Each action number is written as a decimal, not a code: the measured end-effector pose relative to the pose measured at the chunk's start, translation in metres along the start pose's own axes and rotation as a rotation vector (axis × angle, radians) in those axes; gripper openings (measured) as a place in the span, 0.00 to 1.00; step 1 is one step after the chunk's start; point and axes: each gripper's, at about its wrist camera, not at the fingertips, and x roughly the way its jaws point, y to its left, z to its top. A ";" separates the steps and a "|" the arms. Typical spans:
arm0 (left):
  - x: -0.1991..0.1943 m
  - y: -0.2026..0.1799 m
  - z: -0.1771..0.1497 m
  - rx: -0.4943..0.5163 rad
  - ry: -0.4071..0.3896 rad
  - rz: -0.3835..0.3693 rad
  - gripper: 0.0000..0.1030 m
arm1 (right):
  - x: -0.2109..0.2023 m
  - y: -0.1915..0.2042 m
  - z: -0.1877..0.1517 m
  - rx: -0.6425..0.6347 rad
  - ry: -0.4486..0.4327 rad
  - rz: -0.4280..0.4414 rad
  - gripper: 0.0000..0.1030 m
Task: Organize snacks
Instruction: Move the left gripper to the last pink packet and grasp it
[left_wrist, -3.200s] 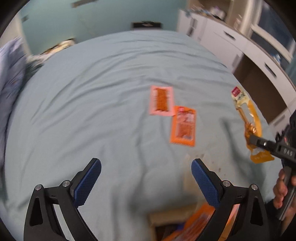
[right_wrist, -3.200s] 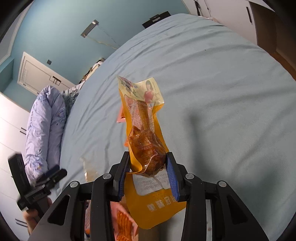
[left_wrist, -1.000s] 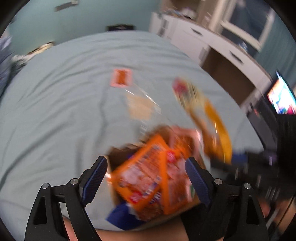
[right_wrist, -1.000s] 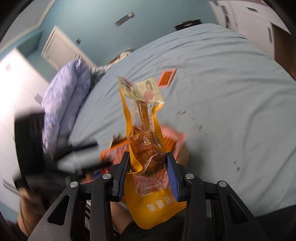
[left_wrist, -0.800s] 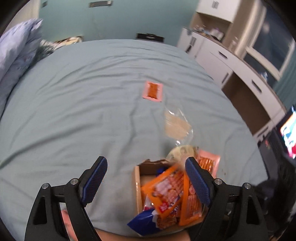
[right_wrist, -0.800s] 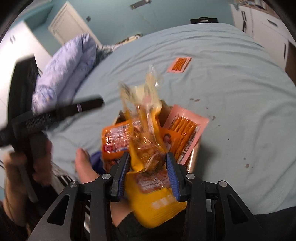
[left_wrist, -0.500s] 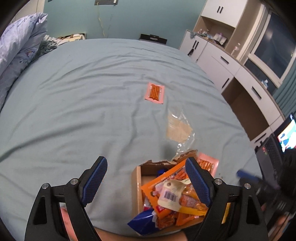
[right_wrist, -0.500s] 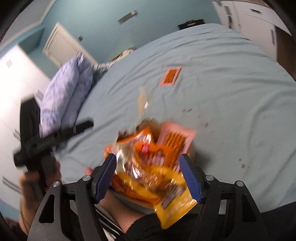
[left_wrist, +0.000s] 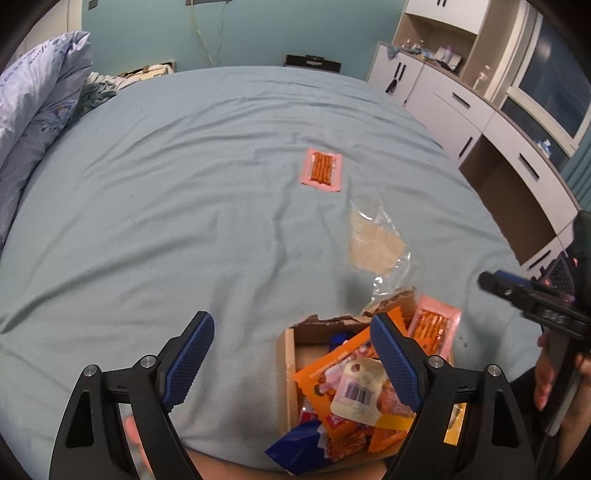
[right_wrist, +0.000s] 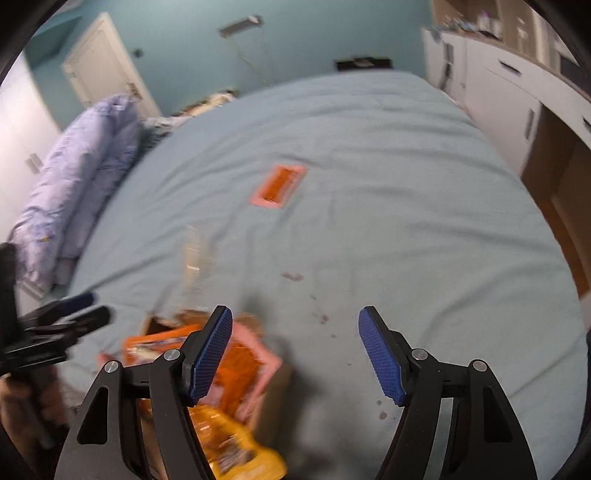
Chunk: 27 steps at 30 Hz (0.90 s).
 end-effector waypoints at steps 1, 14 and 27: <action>0.002 0.000 0.001 0.001 0.006 0.002 0.85 | 0.010 -0.002 -0.002 0.028 0.038 -0.023 0.68; 0.033 -0.018 0.058 0.106 0.101 -0.023 0.85 | 0.036 -0.021 0.006 0.182 0.125 0.074 0.68; 0.175 -0.069 0.213 0.128 0.306 -0.010 0.96 | 0.058 -0.080 0.015 0.341 0.206 0.205 0.68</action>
